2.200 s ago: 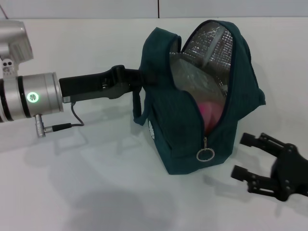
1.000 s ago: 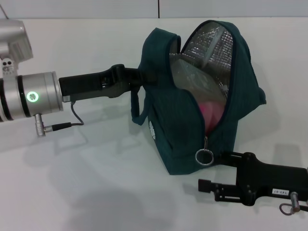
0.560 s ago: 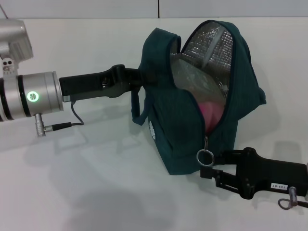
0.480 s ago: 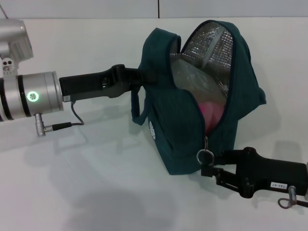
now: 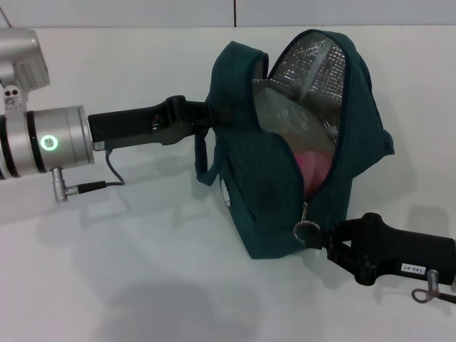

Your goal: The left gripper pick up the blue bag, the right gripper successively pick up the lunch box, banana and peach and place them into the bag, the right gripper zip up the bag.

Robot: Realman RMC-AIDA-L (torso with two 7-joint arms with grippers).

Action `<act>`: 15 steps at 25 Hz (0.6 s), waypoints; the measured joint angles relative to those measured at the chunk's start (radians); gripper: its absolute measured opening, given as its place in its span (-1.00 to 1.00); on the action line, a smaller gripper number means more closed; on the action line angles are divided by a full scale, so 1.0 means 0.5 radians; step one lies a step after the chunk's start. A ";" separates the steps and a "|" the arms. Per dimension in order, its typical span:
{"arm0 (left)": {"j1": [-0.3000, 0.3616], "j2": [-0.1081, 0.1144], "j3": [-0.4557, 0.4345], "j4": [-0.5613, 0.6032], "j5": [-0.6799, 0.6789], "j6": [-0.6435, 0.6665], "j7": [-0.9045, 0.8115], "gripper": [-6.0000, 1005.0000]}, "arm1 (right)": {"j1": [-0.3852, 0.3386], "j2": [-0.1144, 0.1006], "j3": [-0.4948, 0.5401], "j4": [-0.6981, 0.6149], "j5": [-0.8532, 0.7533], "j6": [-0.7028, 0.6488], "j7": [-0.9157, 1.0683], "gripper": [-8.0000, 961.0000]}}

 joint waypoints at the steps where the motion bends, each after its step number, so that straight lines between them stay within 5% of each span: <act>1: 0.001 0.000 0.000 0.000 -0.001 0.001 0.000 -0.91 | -0.005 -0.001 0.002 0.001 0.002 -0.001 -0.003 -0.88; 15: 0.010 0.000 0.000 0.000 0.002 0.003 0.000 -0.91 | -0.223 -0.029 0.060 -0.013 0.187 -0.269 -0.286 -0.97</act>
